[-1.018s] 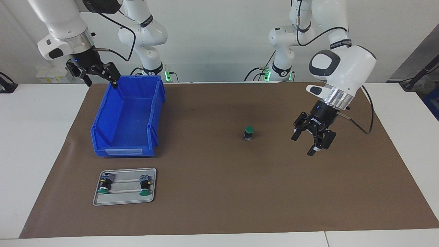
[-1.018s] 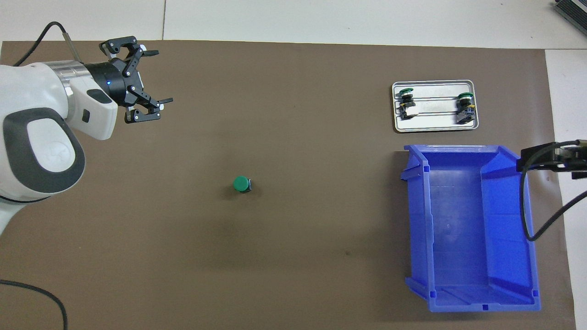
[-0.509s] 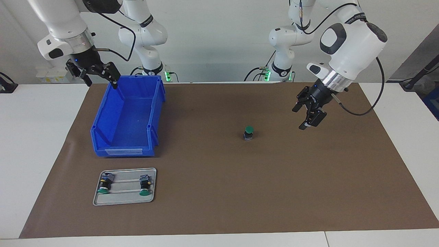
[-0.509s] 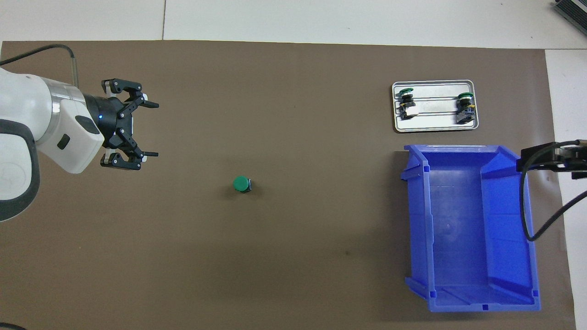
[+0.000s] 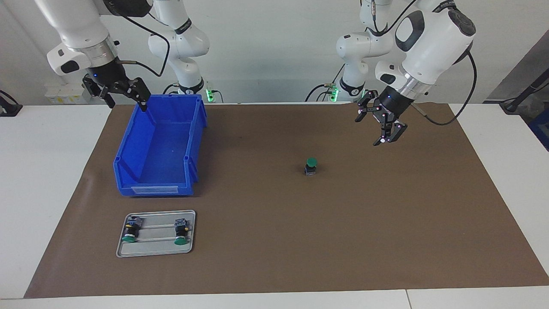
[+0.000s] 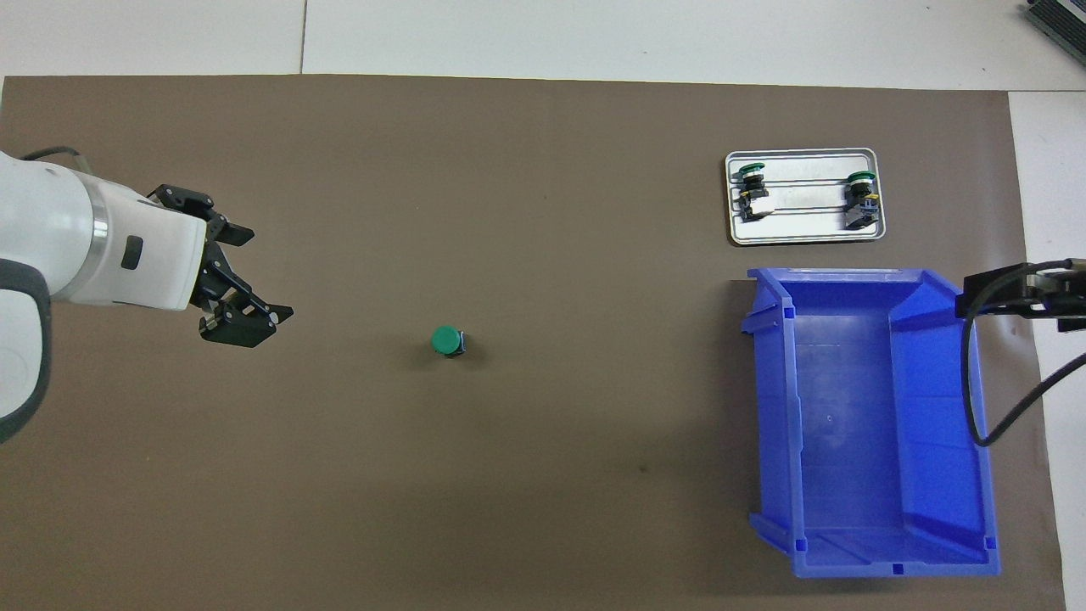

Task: Place and press button with both arms

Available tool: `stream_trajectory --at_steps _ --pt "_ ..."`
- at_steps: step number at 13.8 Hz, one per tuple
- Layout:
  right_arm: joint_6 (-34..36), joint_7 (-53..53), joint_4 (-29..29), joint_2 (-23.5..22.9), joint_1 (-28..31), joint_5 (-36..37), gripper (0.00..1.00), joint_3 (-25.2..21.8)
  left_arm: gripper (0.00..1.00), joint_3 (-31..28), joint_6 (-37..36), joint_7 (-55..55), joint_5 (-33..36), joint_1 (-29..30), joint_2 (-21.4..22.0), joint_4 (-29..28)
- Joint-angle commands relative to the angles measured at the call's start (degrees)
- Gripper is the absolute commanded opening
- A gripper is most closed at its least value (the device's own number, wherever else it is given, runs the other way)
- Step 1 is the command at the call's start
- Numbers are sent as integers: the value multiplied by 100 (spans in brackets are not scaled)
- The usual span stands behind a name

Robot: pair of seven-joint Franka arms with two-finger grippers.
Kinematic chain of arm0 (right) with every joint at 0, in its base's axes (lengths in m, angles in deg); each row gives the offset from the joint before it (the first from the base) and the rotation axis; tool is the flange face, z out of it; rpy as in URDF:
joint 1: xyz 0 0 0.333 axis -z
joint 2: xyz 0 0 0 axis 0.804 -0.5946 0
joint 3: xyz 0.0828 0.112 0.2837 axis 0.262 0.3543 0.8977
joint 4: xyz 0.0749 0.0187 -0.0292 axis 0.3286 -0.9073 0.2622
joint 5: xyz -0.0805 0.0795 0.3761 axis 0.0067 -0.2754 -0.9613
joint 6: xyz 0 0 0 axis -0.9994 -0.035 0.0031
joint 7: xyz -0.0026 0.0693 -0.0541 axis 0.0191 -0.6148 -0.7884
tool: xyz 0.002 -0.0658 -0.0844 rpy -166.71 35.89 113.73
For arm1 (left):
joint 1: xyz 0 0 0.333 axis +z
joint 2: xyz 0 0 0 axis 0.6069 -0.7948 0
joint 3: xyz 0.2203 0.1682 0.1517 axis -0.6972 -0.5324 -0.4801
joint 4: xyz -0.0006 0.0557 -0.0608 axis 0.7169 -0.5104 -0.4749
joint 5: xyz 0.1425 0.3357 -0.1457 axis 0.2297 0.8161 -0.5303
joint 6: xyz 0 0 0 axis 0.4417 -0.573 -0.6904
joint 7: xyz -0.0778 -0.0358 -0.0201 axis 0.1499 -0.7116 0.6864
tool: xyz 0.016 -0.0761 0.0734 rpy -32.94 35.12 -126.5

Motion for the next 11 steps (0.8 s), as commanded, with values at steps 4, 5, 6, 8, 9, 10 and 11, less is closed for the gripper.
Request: stream_trajectory --at_steps 4,5,6,8,9,10,11 --pt "74 -116 19 17 41 -86 100 22 100 -49 -134 -2427 626 167 232 -114" --pt "74 -116 19 17 41 -86 100 13 100 -49 -230 -2821 774 194 267 -114" --pt "74 -116 19 17 41 -86 100 13 100 -49 -310 -3243 1123 185 293 -106" --pt "74 -116 19 17 41 -86 100 13 100 -40 -494 -4174 1460 150 302 -88" --pt "74 -116 19 17 41 -86 100 22 100 -49 -504 -4553 1469 176 302 -79" --pt "74 -116 19 17 41 -86 100 13 100 -49 -504 -4826 1469 185 302 -79" --pt "74 -116 19 17 41 -86 100 13 100 -57 -504 -4986 1478 255 302 -71"
